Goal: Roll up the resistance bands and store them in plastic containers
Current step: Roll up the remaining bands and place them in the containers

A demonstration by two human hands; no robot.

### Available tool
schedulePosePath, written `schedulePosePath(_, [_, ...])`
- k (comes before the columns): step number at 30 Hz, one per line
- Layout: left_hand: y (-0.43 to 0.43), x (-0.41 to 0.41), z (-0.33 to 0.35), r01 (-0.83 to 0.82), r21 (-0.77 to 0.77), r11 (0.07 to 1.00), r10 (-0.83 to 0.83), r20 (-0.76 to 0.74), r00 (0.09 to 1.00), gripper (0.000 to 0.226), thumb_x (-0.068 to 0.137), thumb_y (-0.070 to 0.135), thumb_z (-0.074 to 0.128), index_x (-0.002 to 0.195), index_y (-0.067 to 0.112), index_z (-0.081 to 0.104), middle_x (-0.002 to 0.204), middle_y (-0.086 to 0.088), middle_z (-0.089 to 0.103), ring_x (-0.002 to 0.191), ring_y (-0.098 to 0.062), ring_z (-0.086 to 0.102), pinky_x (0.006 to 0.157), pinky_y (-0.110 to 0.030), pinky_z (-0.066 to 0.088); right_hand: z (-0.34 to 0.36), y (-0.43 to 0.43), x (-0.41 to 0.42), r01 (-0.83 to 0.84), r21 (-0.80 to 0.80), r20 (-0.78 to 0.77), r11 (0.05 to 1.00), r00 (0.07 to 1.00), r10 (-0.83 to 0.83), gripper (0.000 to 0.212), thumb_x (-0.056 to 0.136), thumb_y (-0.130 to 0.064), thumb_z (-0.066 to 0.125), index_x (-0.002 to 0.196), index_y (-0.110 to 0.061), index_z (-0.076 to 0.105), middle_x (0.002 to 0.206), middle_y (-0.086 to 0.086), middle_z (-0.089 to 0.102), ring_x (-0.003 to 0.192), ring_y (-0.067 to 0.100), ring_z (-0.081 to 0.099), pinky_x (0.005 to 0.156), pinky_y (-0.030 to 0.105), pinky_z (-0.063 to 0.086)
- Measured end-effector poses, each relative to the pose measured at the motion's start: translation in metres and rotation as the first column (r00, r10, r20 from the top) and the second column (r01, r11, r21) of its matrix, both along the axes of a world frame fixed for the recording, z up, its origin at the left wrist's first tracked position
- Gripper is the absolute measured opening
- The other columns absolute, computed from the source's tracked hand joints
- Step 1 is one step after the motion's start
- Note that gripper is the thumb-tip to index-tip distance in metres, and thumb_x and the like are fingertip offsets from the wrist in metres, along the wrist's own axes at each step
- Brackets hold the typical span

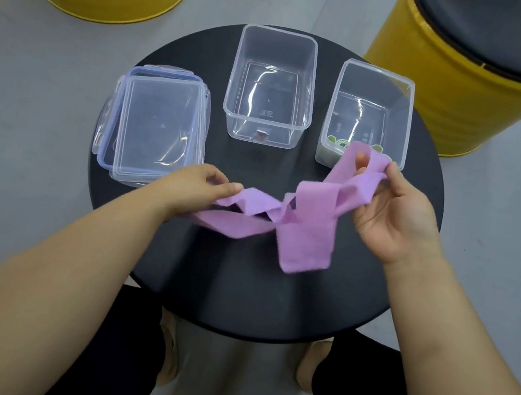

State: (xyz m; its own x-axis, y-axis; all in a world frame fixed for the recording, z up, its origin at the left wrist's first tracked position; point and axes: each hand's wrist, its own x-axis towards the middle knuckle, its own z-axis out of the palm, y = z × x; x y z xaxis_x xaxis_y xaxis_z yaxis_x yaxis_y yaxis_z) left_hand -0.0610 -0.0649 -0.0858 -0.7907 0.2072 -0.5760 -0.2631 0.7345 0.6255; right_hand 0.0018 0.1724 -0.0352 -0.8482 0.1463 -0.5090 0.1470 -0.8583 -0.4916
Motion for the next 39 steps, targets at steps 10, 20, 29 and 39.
schedulePosePath(10, [0.024,0.015,0.000,0.135,-0.389,0.911,-0.242,-0.241,0.940,0.040,0.089,0.048,0.050,0.124,0.028,0.054,0.124,-0.002,0.053,0.110,-0.024,0.053,0.083,-0.035,0.044,0.007,-0.011,0.015,-0.097,-0.077,-0.019,0.992,0.995,0.096,0.048,0.100,-0.026,0.035,0.086,0.002,0.072,0.084,0.010,0.072,0.075,0.017,0.071,0.067,0.030,0.060])
schedulePosePath(20, [0.047,0.025,-0.051,0.446,-0.523,0.726,-0.583,-0.123,0.803,0.082,0.073,0.046,0.071,0.141,0.026,0.030,0.137,-0.003,0.037,0.127,-0.028,0.033,0.094,-0.039,0.039,0.010,0.015,0.034,-0.083,0.184,0.219,0.979,0.975,0.041,0.027,0.097,-0.037,0.043,0.083,-0.016,0.053,0.055,-0.002,0.052,0.048,0.007,0.044,0.058,0.018,0.047])
schedulePosePath(29, [0.048,0.003,-0.048,0.100,-0.013,0.995,-0.100,-0.265,0.959,0.015,0.089,0.015,0.048,0.096,0.017,0.061,0.100,-0.005,0.059,0.087,-0.022,0.054,0.072,-0.028,0.039,-0.004,0.037,0.042,-0.181,0.364,0.289,0.914,0.954,0.074,0.024,0.088,-0.029,0.058,0.069,-0.015,0.055,0.052,-0.004,0.042,0.039,0.004,0.029,0.044,0.014,0.025])
schedulePosePath(39, [0.029,-0.001,0.062,-0.419,0.779,0.466,0.317,0.296,0.901,0.027,0.100,0.017,0.035,0.088,0.010,0.058,0.063,0.000,0.062,0.059,-0.015,0.061,0.061,-0.028,0.054,-0.031,0.037,0.036,-0.175,0.516,0.406,0.839,0.912,-0.060,0.013,0.095,-0.020,0.053,0.086,-0.017,0.060,0.080,-0.001,0.062,0.062,0.010,0.061,0.065,0.032,0.057])
